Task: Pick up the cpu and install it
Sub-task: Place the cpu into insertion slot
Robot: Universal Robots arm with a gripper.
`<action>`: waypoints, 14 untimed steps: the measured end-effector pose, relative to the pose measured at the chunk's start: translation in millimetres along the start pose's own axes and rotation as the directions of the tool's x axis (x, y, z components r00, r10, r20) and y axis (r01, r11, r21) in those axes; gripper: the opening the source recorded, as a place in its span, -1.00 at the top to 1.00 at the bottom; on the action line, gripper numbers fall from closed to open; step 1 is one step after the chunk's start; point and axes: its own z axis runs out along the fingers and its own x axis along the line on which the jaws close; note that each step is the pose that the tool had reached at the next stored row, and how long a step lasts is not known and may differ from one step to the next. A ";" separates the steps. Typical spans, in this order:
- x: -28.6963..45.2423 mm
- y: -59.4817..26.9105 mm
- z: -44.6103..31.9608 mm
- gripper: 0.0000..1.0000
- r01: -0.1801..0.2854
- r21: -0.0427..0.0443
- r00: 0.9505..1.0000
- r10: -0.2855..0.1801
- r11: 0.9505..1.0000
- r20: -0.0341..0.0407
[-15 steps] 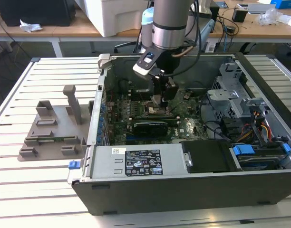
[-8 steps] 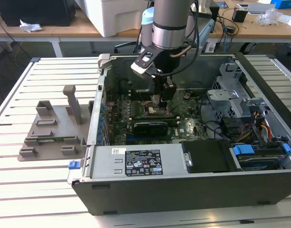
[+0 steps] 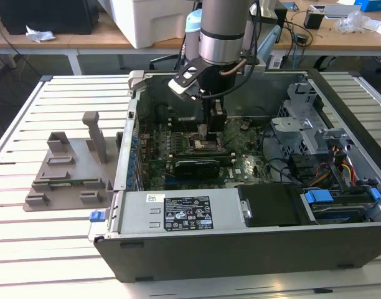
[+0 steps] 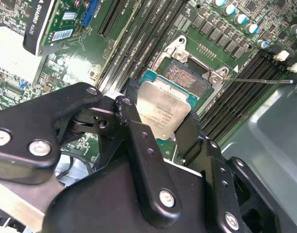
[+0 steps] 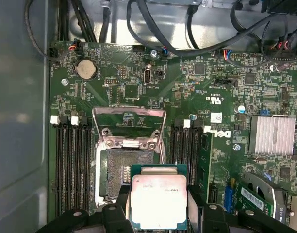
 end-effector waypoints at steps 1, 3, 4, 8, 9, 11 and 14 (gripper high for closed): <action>0.0 0.0 0.0 -0.09 0.000 0.000 1.000 0.000 1.000 0.000; 0.1 0.1 0.7 -0.09 0.000 0.000 1.000 0.000 1.000 0.001; 0.2 0.1 1.4 -0.09 0.000 0.000 1.000 0.000 1.000 0.001; 6.8 0.9 15.9 -0.09 -0.001 0.000 1.000 0.001 1.000 0.004; 10.2 1.2 19.5 -0.09 -0.001 0.000 1.000 0.001 1.000 0.004; 13.8 1.4 23.8 -0.09 -0.006 0.001 1.000 0.006 1.000 0.004; 16.5 0.5 30.7 -0.09 -0.022 0.002 1.000 0.022 1.000 0.003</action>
